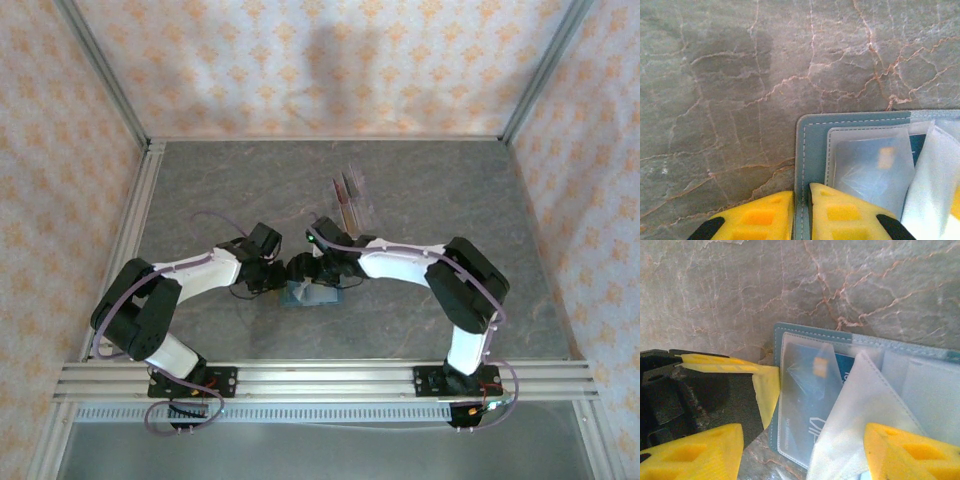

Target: Put the credit cards into the card holder

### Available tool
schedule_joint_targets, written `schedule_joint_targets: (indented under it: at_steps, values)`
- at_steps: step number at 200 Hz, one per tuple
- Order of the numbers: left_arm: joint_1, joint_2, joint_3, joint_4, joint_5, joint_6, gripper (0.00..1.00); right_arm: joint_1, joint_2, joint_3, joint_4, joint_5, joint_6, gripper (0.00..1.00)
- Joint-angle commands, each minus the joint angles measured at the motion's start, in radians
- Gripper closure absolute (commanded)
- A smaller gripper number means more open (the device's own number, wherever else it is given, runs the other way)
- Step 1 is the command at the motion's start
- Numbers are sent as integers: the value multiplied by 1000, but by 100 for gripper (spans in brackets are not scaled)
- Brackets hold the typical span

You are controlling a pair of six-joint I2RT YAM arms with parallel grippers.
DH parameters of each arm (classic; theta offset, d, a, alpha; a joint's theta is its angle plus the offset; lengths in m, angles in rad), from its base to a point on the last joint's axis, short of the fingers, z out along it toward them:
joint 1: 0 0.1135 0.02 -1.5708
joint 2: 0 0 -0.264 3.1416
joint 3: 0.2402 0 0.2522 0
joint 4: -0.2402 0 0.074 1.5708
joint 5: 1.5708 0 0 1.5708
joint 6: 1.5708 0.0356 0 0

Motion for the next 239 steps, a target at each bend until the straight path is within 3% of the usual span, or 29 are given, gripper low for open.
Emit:
schedule_joint_targets:
  at_steps: [1, 22, 59, 106, 134, 144, 167, 188, 239]
  values:
    - [-22, 29, -31, 45, -12, -1, 82, 24, -38, 181, 227, -131, -29, 34]
    - [-20, 26, -32, 43, -14, 0, 82, 19, -45, 213, 194, -117, -49, 34]
    - [-18, 26, -35, 43, -12, 0, 81, 19, -105, 224, 51, 45, -136, 34]
    - [-16, 34, -32, 45, -11, 1, 81, 16, -225, 110, 5, 184, -188, 33]
    - [-17, 42, -30, 48, -9, -1, 81, 17, -235, 86, -76, 266, -214, 45]
    - [-16, 41, -32, 48, -10, -1, 82, 17, -228, 82, -107, 279, -217, 57]
    - [-17, 39, -33, 47, -11, -2, 82, 17, -224, 47, -117, 304, -212, 72]
    - [-16, 40, -32, 47, -9, -2, 82, 17, -202, 33, -147, 328, -214, 73]
    - [-17, 37, -32, 46, -10, -1, 81, 21, -170, -31, -162, 388, -210, 67]
